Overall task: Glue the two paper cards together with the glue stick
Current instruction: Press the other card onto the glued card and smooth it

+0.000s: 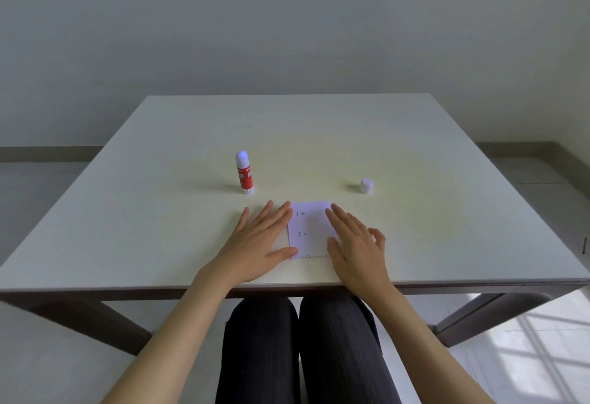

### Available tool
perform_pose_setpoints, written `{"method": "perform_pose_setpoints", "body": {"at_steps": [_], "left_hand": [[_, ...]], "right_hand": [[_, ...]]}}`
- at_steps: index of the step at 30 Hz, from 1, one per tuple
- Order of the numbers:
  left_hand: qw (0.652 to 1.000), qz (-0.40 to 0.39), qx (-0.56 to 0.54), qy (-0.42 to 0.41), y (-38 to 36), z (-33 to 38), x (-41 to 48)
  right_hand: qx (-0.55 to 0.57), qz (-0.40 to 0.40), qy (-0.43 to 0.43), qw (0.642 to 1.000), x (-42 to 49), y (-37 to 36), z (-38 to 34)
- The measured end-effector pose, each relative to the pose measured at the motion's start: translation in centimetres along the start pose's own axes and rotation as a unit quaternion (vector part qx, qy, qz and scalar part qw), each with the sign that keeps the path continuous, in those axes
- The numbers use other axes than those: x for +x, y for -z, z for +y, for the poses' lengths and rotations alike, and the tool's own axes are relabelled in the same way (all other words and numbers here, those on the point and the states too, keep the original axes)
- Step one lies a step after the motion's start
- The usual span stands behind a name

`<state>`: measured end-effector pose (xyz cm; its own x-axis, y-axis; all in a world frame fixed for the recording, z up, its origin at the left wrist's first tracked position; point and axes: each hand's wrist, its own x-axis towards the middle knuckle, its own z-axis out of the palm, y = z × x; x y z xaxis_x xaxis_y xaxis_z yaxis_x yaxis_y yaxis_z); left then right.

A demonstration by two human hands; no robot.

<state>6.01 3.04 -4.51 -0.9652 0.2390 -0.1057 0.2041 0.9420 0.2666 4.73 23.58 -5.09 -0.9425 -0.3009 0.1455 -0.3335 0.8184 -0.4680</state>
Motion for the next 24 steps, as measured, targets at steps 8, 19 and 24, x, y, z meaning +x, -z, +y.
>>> {"method": "perform_pose_setpoints", "body": {"at_steps": [8, 19, 24], "left_hand": [[0.995, -0.094, 0.046, 0.004, 0.4, -0.3, 1.3], [0.993, -0.113, 0.032, 0.014, 1.0, -0.2, 1.6], [0.993, -0.116, 0.017, 0.015, 0.9, -0.2, 1.8]], "right_hand": [[-0.126, -0.092, 0.143, 0.977, -1.1, -0.2, -0.5], [-0.164, -0.119, 0.116, 0.972, 1.6, -0.9, -1.1], [-0.183, -0.132, 0.122, 0.967, 2.4, -0.6, 0.3]]}}
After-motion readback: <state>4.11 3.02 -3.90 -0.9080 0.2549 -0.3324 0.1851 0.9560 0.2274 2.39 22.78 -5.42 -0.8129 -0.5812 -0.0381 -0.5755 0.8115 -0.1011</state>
